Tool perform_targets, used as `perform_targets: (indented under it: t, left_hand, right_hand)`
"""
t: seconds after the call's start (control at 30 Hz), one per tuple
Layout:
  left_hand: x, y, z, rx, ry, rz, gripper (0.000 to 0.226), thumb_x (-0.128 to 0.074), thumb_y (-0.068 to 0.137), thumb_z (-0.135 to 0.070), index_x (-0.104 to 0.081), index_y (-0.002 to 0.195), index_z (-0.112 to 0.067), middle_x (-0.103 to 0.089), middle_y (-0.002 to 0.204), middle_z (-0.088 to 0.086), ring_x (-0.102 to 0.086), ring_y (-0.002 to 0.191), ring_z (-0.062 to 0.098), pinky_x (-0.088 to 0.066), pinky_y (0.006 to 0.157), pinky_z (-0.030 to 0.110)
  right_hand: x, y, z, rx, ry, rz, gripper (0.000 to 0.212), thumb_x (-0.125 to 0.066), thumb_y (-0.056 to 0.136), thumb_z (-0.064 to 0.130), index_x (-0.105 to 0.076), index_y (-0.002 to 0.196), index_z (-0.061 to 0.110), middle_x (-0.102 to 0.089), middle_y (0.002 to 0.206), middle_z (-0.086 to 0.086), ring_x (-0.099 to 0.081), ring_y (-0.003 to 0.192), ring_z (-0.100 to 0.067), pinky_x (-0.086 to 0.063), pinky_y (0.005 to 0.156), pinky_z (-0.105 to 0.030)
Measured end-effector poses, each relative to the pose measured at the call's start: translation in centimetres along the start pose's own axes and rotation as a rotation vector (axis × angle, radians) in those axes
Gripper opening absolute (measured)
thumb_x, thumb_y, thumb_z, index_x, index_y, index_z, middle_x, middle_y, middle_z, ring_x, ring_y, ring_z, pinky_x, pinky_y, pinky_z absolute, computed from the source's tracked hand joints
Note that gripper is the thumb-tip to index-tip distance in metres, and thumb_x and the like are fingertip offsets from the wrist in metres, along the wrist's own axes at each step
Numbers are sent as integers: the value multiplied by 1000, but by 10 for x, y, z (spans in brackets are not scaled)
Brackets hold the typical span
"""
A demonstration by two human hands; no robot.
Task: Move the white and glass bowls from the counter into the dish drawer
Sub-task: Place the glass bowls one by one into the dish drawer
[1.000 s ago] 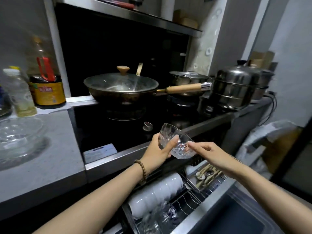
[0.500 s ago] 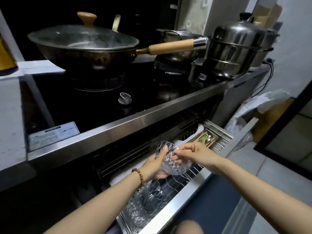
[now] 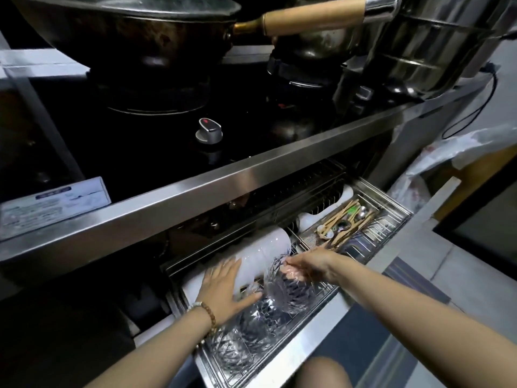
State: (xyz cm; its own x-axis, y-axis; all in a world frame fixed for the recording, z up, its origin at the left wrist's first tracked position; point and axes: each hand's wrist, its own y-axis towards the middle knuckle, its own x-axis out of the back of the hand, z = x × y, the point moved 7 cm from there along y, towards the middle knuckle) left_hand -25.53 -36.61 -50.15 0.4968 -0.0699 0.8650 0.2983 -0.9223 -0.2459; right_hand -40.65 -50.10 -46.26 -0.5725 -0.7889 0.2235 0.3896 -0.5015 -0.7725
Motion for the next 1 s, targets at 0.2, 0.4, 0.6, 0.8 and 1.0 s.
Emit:
perform_targets:
  t: [0.2, 0.4, 0.6, 0.8, 1.0]
  left_hand:
    - [-19, 2, 14, -27, 121, -28, 114, -10, 58, -93, 4, 149, -26, 13, 157, -6, 13, 144, 15, 16, 112, 36]
    - [-23, 3, 20, -27, 99, -54, 114, -14, 58, -94, 3, 149, -28, 12, 157, -10, 12, 145, 14, 18, 112, 35]
    - [-21, 3, 19, -35, 83, -54, 119, -12, 53, -97, 4, 149, -28, 13, 157, -10, 14, 144, 14, 19, 111, 34]
    - [-20, 3, 18, -36, 65, -65, 120, -15, 53, -97, 2, 149, -28, 10, 158, -10, 12, 145, 14, 17, 113, 34]
    - [-20, 3, 19, -35, 57, -71, 120, -16, 52, -97, 1, 149, -27, 9, 158, -10, 12, 145, 13, 18, 113, 34]
  right_hand:
    - [-13, 41, -15, -144, -117, 115, 24, -53, 95, 26, -61, 78, 11, -56, 69, 0, -47, 56, -8, -44, 51, -19]
    - [-27, 55, -19, -230, -197, 192, 29, -45, 99, 29, -57, 78, 13, -49, 70, 4, -41, 58, -6, -41, 51, -19]
    - [-29, 52, -14, -211, -154, 276, 31, -39, 101, 26, -52, 77, 12, -42, 66, 4, -36, 55, -7, -42, 43, -19]
    - [-43, 61, -24, -209, -218, 290, 24, -44, 99, 24, -61, 88, 13, -61, 85, 2, -55, 71, -5, -50, 57, -18]
    - [-47, 59, -26, -205, -154, 345, 26, -42, 100, 19, -59, 83, 10, -70, 60, 5, -65, 54, -1, -53, 56, -14]
